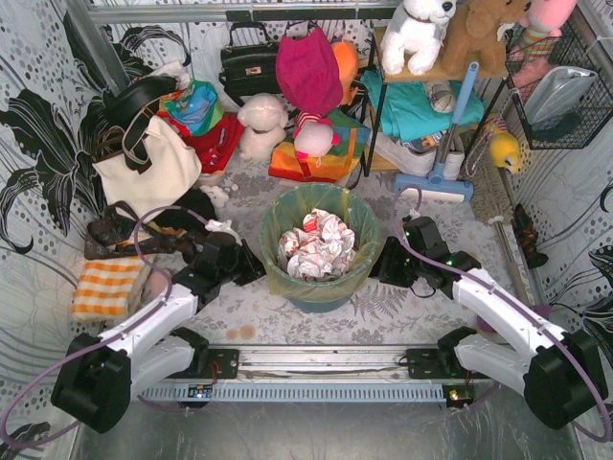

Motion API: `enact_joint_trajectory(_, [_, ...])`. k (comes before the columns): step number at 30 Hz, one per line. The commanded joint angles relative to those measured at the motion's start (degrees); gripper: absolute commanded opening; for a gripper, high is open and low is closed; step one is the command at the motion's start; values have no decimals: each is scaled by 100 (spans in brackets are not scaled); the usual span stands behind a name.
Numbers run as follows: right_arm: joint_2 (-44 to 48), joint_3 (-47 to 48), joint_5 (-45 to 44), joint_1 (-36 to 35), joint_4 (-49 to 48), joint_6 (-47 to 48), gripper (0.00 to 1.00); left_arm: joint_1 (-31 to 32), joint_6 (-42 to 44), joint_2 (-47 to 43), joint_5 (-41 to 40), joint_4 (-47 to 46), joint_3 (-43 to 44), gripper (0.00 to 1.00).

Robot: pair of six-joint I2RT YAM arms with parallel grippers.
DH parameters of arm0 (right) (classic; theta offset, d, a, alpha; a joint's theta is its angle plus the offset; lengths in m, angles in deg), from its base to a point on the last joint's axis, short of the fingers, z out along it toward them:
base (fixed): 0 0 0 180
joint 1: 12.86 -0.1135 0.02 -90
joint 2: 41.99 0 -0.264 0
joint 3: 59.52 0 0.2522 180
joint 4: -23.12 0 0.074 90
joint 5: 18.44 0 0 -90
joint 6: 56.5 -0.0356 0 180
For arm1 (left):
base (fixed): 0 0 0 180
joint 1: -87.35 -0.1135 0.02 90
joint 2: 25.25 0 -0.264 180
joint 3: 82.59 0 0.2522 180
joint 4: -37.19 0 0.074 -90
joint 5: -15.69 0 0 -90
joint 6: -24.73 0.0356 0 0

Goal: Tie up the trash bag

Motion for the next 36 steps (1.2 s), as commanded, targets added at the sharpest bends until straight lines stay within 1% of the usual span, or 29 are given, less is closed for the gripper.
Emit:
enact_joint_trajectory(1, [-70, -316, 340, 21, -673, 46, 43, 36, 159, 327, -122, -309, 371, 0])
enact_joint_trajectory(5, [-317, -495, 510, 23, -1106, -7, 44, 36, 200, 663, -17, -477, 589, 0])
enact_joint_trajectory(10, [-756, -676, 732, 37, -1757, -157, 44, 36, 355, 1169, 93, -388, 996, 0])
enact_joint_trajectory(13, [-1042, -677, 805, 43, -1965, -126, 39, 42, 375, 1370, 61, -319, 1111, 0])
enact_joint_trajectory(19, [-1440, -806, 883, 61, -2477, -165, 35, 42, 514, 1671, 37, -239, 1275, 0])
enact_joint_trajectory(21, [-1549, -806, 897, 72, -2532, -133, 31, 43, 516, 1687, 59, -257, 1281, 0])
enact_joint_trajectory(22, [-1574, -807, 891, 74, -2524, -110, 27, 45, 504, 1692, 64, -312, 1277, 0])
enact_joint_trajectory(24, [-1518, -826, 809, 74, -2468, -72, 13, 42, 507, 1720, 56, -314, 1289, 0])
enact_joint_trajectory(25, [-1454, -830, 718, 75, -2350, -46, 5, 45, 515, 1736, 44, -294, 1307, 0])
enact_joint_trajectory(26, [-1362, -806, 584, 74, -2164, -6, 0, 44, 522, 1750, 31, -265, 1319, 0])
enact_joint_trajectory(30, [-834, -483, -194, 74, -894, 295, 0, 43, 593, 1688, -85, -163, 1332, 0])
enact_joint_trajectory(33, [-486, -230, -891, 74, 67, 459, 0, 45, 658, 1685, -271, 113, 1430, 0])
enact_joint_trajectory(34, [-426, -163, -1066, 76, 289, 505, 0, 44, 686, 1685, -326, 209, 1472, 0])
enact_joint_trajectory(36, [-421, -38, -1117, 76, 522, 544, 0, 42, 733, 1663, -392, 329, 1495, 0])
